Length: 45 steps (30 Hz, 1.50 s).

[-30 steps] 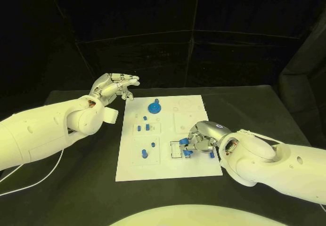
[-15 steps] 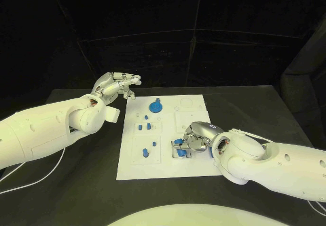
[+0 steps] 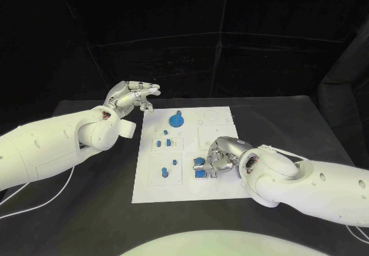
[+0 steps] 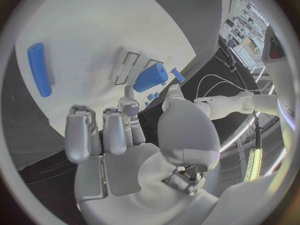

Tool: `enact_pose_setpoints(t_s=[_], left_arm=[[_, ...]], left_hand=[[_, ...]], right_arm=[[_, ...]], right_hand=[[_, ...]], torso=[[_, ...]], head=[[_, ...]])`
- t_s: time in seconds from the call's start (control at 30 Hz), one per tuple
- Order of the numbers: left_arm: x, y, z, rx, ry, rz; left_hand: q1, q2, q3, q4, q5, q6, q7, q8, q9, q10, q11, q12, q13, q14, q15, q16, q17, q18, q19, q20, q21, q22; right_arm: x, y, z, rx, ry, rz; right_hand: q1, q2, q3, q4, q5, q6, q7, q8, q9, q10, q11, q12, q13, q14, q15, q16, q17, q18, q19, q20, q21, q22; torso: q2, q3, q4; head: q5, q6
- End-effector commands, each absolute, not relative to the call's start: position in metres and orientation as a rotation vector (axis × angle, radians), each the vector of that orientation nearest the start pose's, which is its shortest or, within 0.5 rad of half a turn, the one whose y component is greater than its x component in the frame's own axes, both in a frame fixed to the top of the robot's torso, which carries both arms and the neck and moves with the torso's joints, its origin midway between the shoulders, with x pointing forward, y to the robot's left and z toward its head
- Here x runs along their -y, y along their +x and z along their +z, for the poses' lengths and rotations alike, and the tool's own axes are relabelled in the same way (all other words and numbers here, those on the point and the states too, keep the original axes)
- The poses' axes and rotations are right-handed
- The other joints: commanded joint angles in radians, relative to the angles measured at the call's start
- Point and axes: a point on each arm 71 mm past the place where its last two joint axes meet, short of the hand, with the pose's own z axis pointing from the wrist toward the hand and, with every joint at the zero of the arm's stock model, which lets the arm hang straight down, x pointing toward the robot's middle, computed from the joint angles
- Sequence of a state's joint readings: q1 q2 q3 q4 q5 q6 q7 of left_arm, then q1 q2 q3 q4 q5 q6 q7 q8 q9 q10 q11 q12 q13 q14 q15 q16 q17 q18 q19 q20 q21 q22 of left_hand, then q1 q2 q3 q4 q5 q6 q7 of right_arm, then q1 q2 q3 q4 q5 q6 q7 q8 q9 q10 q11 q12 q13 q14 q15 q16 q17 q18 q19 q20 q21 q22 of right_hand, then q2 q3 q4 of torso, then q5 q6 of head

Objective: Assemble the parts on the task board

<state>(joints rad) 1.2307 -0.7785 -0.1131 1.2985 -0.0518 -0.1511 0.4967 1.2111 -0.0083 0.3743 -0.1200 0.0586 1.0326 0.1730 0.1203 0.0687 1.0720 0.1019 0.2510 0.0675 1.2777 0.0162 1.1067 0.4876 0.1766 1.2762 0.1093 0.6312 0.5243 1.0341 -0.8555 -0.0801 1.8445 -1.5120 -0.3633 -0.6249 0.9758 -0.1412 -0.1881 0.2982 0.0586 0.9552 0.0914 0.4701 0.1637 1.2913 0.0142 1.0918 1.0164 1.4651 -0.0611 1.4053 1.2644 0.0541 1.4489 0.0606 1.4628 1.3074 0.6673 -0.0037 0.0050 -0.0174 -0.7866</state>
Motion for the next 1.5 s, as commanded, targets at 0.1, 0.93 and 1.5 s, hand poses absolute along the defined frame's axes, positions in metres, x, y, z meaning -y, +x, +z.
enact_pose_setpoints(t_s=[0.1,0.93,1.5], left_arm=[[-0.2369,0.5223,-0.1923,-1.404,-0.974,-1.575],[-0.2371,0.5227,-0.193,-1.408,-0.976,-1.574],[-0.2386,0.5226,-0.1932,-1.409,-0.978,-1.571]], left_hand=[[-0.006,0.006,-0.003,0.001,0.002,0.0,0.004,0.004,-0.001,-0.007,0.003,0.007,-0.001,-0.009,-0.001,-0.003,0.0,0.005,-0.005,0.003,-0.004,-0.001],[-0.006,0.006,-0.003,0.001,0.002,0.0,0.004,0.004,-0.001,-0.007,0.003,0.007,-0.001,-0.009,-0.001,-0.003,0.0,0.005,-0.005,0.003,-0.004,-0.001],[-0.006,0.006,-0.003,0.001,0.002,0.0,0.004,0.004,-0.001,-0.007,0.003,0.007,-0.001,-0.009,-0.001,-0.003,0.0,0.005,-0.005,0.003,-0.004,-0.001]], right_arm=[[0.1467,0.3832,-0.2402,-1.901,0.064,0.521],[0.1487,0.3853,-0.2428,-1.911,-0.011,0.5],[0.1464,0.3774,-0.2336,-1.853,-0.007,0.73]], right_hand=[[0.03,0.038,0.04,-0.004,0.022,-0.006,-0.001,-0.001,0.003,-0.004,0.0,-0.001,0.005,0.048,0.008,-0.006,0.0,-0.009,-0.007,0.0,-0.004,0.09],[0.321,0.108,0.059,-0.081,0.092,0.028,-0.021,0.06,0.03,0.031,-0.018,0.038,0.06,0.053,-0.006,-0.001,0.016,-0.012,0.003,-0.012,0.002,0.104],[0.271,0.126,0.006,-0.02,0.076,0.025,-0.025,0.078,0.037,0.047,-0.022,0.061,0.088,0.059,-0.009,0.015,0.045,-0.017,0.019,-0.016,0.016,0.125]], torso=[[0.0,0.0007,-0.0007],[-0.001,-0.001,0.0001],[0.0,0.0006,-0.0007]], head=[[-0.001,-0.001],[-0.005,-0.004],[-0.002,-0.004]])
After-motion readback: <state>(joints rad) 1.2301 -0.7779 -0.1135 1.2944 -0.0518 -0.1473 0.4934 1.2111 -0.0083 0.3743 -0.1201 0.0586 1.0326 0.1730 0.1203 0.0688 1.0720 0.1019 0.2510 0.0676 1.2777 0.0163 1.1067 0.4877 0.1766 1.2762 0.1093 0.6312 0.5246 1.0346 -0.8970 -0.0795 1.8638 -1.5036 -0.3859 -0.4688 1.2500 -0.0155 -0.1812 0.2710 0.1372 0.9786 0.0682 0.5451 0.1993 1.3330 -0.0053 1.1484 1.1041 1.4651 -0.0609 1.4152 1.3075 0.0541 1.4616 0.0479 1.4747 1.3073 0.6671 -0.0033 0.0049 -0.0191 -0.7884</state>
